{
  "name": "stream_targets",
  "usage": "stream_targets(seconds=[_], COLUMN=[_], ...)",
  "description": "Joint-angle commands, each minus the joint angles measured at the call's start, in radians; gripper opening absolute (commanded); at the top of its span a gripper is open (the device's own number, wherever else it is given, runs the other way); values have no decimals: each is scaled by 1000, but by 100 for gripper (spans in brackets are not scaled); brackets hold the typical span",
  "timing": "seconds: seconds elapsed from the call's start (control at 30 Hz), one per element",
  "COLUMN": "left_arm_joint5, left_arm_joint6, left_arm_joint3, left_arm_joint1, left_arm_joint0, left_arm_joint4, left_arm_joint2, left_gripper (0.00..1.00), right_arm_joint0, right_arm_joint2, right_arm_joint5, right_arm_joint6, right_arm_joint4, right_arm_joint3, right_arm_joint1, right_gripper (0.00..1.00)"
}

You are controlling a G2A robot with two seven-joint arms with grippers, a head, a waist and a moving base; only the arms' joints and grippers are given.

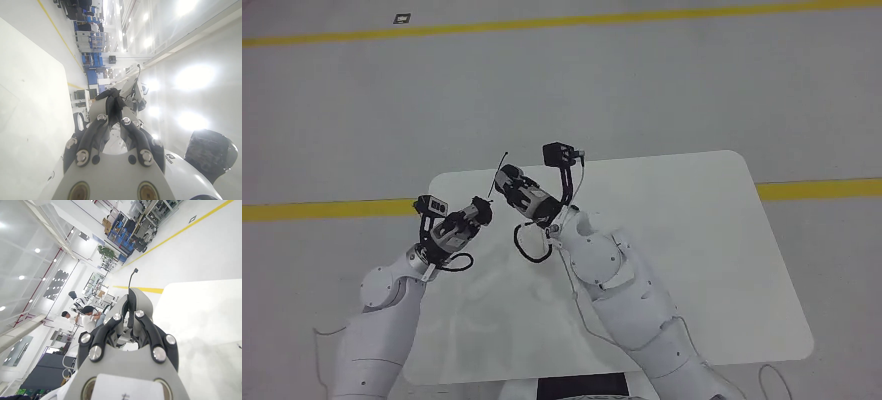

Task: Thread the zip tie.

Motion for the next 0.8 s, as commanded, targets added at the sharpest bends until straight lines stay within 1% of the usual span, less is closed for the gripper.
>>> stream_targets(seconds=[0.0,0.03,0.1,0.2,0.3,0.5,0.77], left_arm_joint5=[0,0,0,0,0,0,0], left_arm_joint6=[0,0,0,0,0,0,0], left_arm_joint3=[0,0,0,0,0,0,0], left_arm_joint1=[0,0,0,0,0,0,0], left_arm_joint0=[0,0,0,0,0,0,0], left_arm_joint4=[0,0,0,0,0,0,0], left_arm_joint2=[0,0,0,0,0,0,0], left_gripper=[0,0,0,0,0,0,0], right_arm_joint0=[0,0,-2,-6,-4,1,1], right_arm_joint2=[0,0,-7,-21,-33,-47,-53], right_arm_joint5=[0,0,3,15,22,22,26], right_arm_joint6=[1,1,-29,-74,-95,-97,-66], right_arm_joint4=[1,1,-62,-107,-134,-154,-155], right_arm_joint3=[0,0,3,5,12,18,16], right_arm_joint1=[0,0,4,7,9,14,23], right_gripper=[0,0,0,0,0,0,0])
